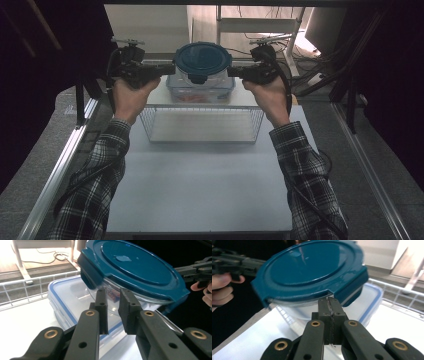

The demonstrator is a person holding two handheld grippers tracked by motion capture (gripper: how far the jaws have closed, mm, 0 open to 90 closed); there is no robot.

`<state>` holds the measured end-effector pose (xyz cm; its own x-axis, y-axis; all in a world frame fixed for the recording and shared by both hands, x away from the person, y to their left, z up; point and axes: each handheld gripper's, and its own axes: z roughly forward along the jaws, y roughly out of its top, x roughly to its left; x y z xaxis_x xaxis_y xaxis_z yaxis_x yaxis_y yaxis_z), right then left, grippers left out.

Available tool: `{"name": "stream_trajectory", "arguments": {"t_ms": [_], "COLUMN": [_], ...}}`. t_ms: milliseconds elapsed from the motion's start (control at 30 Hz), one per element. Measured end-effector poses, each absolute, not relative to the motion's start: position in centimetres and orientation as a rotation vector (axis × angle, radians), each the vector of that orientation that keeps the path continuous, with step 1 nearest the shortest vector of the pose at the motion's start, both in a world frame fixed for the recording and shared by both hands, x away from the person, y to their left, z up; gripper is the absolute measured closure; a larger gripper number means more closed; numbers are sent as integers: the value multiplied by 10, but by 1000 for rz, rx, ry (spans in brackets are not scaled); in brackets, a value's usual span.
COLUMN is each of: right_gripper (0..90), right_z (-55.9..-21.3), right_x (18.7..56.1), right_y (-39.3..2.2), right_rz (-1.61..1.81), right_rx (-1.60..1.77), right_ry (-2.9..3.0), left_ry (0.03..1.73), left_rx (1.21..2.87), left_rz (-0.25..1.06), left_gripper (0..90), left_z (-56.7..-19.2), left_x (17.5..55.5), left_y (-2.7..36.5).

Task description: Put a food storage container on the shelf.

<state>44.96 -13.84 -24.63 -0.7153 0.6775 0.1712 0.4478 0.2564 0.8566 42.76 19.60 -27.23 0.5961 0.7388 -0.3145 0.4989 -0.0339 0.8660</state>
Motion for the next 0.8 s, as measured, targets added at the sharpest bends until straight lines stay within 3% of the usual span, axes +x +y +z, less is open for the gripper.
{"name": "stream_trajectory", "arguments": {"t_ms": [467,600,700,800], "right_gripper": [877,778,643,531], "right_z": [-256,-259,-264,-271], "right_x": [466,455,445,438], "right_y": [-139,-139,-138,-138], "right_rz": [1462,1470,1466,1452], "right_rx": [1099,1052,1014,983], "right_ry": [2253,2254,2265,2278], "left_ry": [1047,1003,978,948], "left_rx": [1668,1698,1728,1759], "left_rz": [259,299,324,320], "left_gripper": [712,519,379,305], "left_z": [-276,-281,-288,-297], "left_x": [433,425,418,410], "left_y": [199,197,194,191]}}
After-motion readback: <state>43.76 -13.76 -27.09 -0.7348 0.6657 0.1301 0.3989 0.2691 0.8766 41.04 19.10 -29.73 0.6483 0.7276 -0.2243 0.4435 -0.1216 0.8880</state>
